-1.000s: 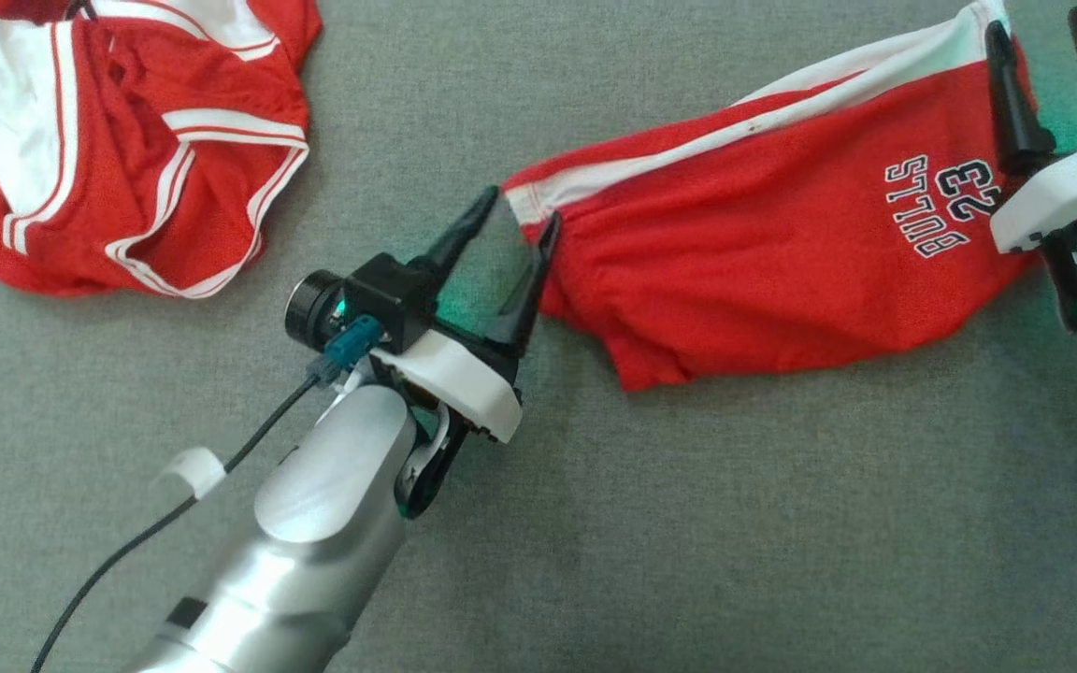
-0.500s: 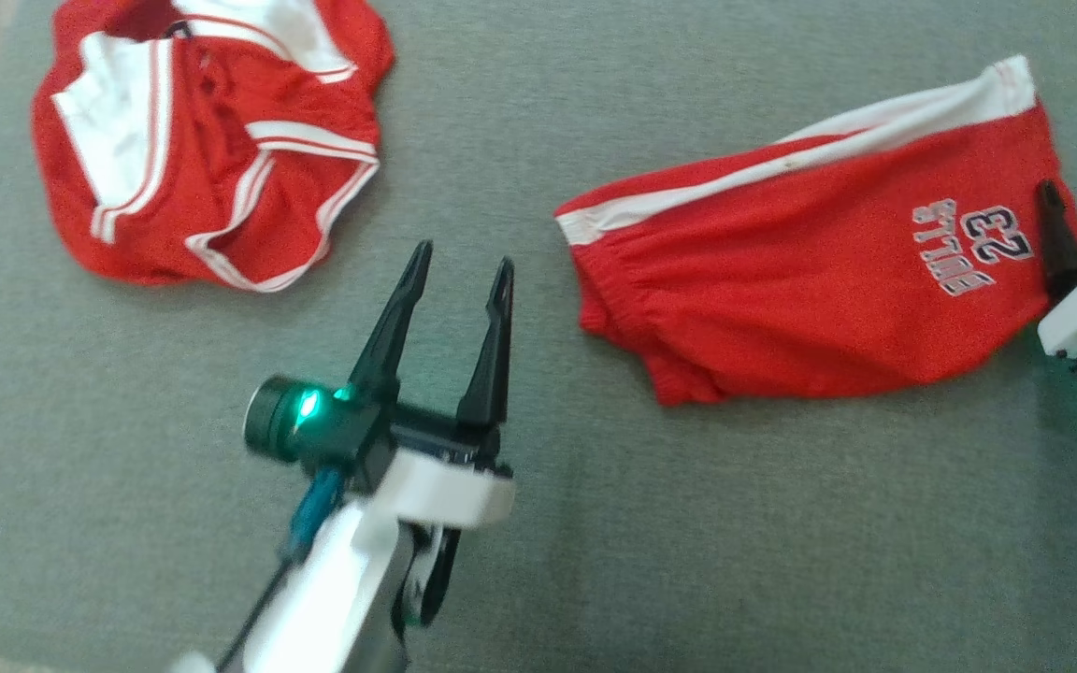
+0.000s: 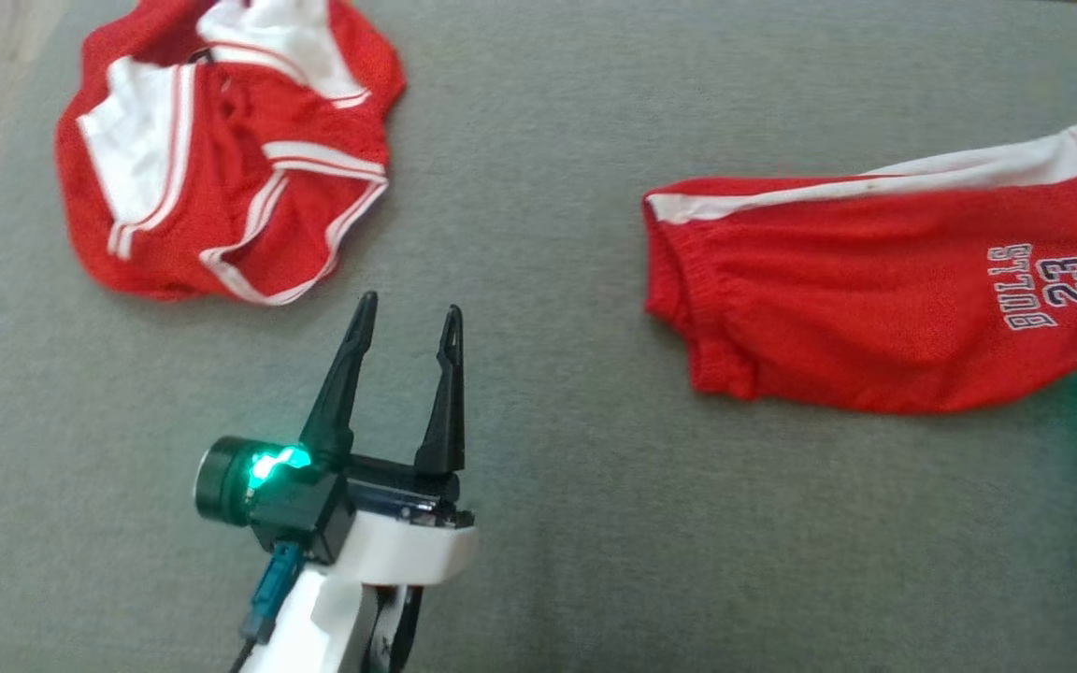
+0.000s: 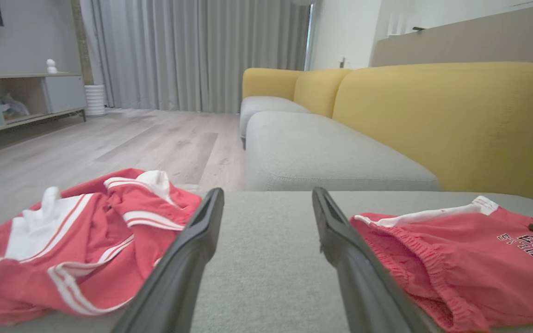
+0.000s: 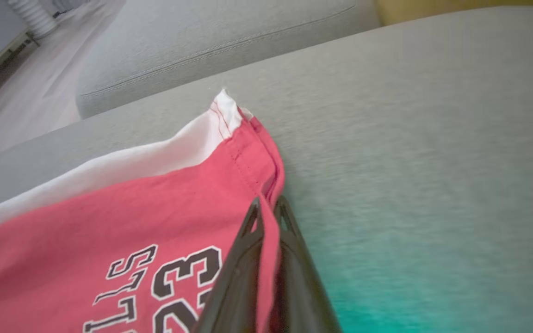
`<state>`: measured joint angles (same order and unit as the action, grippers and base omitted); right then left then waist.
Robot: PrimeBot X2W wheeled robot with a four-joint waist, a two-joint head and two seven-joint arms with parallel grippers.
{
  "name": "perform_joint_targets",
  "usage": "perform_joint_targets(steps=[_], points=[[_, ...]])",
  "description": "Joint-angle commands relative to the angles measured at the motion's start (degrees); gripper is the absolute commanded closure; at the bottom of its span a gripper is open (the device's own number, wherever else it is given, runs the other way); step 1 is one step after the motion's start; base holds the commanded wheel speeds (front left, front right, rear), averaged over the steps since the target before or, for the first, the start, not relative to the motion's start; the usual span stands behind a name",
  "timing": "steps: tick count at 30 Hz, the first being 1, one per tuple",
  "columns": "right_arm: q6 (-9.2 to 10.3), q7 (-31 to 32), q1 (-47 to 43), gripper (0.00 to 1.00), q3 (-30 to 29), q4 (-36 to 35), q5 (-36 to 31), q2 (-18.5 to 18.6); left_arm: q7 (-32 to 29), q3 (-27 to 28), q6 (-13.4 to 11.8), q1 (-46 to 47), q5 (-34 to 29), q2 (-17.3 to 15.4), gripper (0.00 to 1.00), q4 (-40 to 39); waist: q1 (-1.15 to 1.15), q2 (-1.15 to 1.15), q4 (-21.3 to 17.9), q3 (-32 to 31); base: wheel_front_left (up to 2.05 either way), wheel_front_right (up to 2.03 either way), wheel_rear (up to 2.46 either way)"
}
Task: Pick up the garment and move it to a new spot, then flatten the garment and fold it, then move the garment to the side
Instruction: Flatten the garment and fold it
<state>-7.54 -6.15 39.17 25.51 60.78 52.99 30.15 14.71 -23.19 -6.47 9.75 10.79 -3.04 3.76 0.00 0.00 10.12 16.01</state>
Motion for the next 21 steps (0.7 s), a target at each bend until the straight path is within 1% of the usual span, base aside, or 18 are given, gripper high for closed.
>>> perform_joint_targets(steps=[1, 2, 5, 8, 11, 13, 18, 21], points=[[0.05, -0.9, -0.8, 1.0, 1.0, -0.6, 0.0, 3.2, 0.3, 2.6, 0.3, 0.9, -1.0, 0.1, 0.0, -1.9, 0.0, 0.0, -2.9, -1.1, 0.0, 0.0, 0.0], [0.05, -0.9, -0.8, 1.0, 1.0, -0.6, 0.0, 3.2, 0.3, 2.6, 0.3, 0.9, -1.0, 0.1, 0.0, -1.9, 0.0, 0.0, -2.9, -1.1, 0.0, 0.0, 0.0], [0.05, -1.6, -1.5, 1.0, 1.4, -0.8, 0.1, 5.3, 0.3, 3.9, 1.0, 0.9, -1.6, 0.1, 0.0, -1.9, 0.0, 0.0, -5.4, -1.4, 0.0, 0.0, 0.0], [0.05, -4.4, -1.8, 1.0, 1.8, -1.8, -0.4, 7.1, 0.3, 4.7, 1.7, 1.0, -2.0, 0.1, 0.0, -1.8, 0.0, 0.0, -7.3, -1.6, 0.0, 0.0, 0.0], [0.05, -6.8, -1.1, 1.0, 2.5, -3.6, -1.5, 7.5, 0.3, 5.2, 2.3, 0.8, -2.2, 0.1, 0.0, -1.5, 0.0, 0.0, -8.7, -1.9, 0.0, 0.0, 0.0], [0.05, -7.7, -0.6, 1.0, 2.8, -6.7, -1.2, 6.8, 0.3, 5.3, 2.7, 0.6, -2.4, 0.1, 0.0, -1.2, 0.0, 0.0, -9.4, -2.2, 0.0, 0.0, 0.0], [0.05, -8.7, 0.0, 1.0, 5.3, -16.5, -3.3, 6.1, 0.3, 5.4, 3.5, 0.0, -2.6, 0.1, 0.0, -1.2, 0.0, 0.0, -10.0, -3.6, 0.0, 0.0, 0.0], [0.05, -8.8, 0.3, 1.0, 7.6, -21.8, -5.0, 4.5, 0.3, 5.9, 3.9, -0.8, -2.3, 0.1, 0.0, -1.1, 0.0, 0.0, -10.0, -4.7, 0.0, 0.0, 0.0]])
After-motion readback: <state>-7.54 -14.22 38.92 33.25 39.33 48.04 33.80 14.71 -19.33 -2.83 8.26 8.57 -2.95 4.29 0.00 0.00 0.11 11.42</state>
